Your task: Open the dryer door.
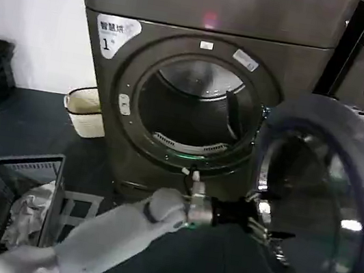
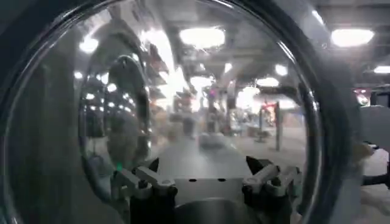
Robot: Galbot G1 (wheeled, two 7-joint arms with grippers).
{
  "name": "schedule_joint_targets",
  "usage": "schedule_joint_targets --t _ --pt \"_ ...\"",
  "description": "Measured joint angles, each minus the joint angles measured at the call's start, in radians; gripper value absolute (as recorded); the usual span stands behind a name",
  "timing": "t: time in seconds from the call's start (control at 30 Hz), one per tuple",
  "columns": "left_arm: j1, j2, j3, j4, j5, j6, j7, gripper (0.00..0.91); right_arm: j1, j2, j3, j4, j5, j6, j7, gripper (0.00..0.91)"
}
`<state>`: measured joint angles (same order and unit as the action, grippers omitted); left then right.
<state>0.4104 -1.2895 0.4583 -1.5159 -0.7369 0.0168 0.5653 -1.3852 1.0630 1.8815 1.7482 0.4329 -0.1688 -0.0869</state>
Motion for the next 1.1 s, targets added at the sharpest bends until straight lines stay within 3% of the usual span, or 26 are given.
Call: schedule_joint_targets --t 0.33,0.67,1.1 --pt "-0.089 -0.14 0.026 0.152 0.043 -0.021 -0.029 0.907 -0.019 -0.01 0.038 0.044 0.008 -0.009 0.002 0.907" --pt "-0.137 -0.222 0.047 0.264 0.09 -0.095 -0.085 0.907 -0.033 -0.018 0.081 0.026 -0.007 -0.01 0.026 0.907" --pt "-0.175 -0.299 0.052 0.393 0.095 -0.107 -0.104 0.907 -0.046 -0.032 0.137 0.003 -0.014 -0.02 0.057 0.907"
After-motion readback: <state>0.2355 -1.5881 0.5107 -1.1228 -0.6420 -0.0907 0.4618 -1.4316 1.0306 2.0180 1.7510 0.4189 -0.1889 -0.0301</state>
